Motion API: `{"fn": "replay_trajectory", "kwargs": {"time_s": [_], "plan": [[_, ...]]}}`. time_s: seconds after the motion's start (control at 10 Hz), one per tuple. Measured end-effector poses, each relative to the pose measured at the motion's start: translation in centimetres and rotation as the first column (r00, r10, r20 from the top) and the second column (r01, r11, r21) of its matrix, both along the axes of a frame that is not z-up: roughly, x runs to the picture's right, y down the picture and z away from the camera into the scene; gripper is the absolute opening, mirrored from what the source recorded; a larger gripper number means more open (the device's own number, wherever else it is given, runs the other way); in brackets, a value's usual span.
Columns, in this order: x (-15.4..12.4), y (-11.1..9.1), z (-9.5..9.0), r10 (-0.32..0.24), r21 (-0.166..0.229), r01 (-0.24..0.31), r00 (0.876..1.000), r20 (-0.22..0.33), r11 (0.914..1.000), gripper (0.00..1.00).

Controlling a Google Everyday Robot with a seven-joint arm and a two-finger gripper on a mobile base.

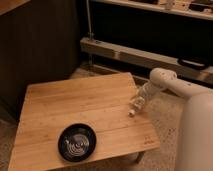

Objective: Place the bottle in the ceramic bowl

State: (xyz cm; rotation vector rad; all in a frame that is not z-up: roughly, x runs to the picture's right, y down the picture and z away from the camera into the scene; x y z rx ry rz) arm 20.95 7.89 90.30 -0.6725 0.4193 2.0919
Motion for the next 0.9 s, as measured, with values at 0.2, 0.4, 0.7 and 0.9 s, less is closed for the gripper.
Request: {"fn": "replay_trajectory", "kwargs": {"time_s": [0.2,0.4,0.7,0.9], "plan": [[-0.3,0.2,0.2,0.000,-0.012,0.000,1.000,0.005,0.9999,0.54],[-1.0,0.4,0.5,-0.005,-0.027,0.005,1.000,0.020,0.9996,0.31],[-2.1,0.4,0.9,-0.024,-0.052,0.026,0.999,0.036,0.9983,0.05],[-3.5,0.0,1.0,-0.048,-0.054,0.051,0.997,0.060,0.9972,0.03]]}}
